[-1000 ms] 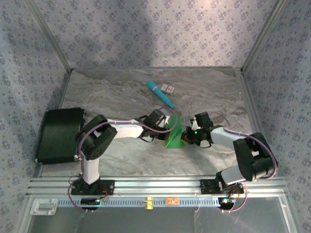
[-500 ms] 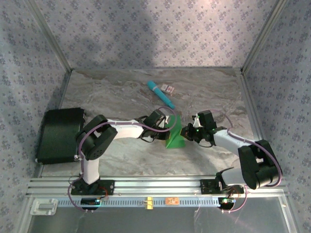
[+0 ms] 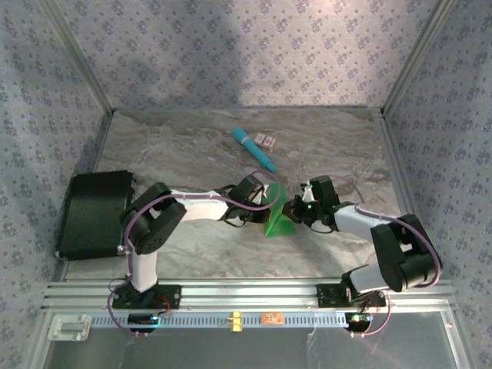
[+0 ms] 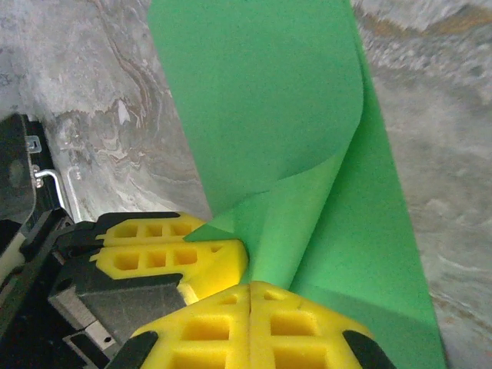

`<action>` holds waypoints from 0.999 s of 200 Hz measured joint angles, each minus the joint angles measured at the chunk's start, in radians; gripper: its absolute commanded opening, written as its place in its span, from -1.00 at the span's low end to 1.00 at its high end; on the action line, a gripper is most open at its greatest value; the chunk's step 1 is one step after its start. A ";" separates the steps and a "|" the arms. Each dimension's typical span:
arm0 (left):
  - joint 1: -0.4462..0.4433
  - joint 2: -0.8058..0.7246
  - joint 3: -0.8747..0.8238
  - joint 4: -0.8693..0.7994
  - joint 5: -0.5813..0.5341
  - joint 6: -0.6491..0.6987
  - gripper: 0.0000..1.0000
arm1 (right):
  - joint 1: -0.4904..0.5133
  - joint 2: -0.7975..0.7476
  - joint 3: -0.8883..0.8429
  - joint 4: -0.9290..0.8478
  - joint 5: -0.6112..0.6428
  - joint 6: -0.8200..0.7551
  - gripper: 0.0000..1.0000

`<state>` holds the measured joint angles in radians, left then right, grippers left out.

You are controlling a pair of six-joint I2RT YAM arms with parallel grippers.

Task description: Fold a paper plane with a square sheet of paper (pick it up from the middle)

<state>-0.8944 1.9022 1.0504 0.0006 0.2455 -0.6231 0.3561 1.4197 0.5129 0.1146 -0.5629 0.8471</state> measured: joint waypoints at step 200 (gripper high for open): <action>0.000 0.000 0.000 0.000 0.000 0.001 -0.85 | 0.055 0.120 0.002 0.148 -0.030 0.037 -1.00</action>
<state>-0.8944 1.9022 1.0508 0.0002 0.2455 -0.6220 0.4107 1.5394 0.5152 0.2630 -0.5930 0.8845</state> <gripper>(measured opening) 0.078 0.051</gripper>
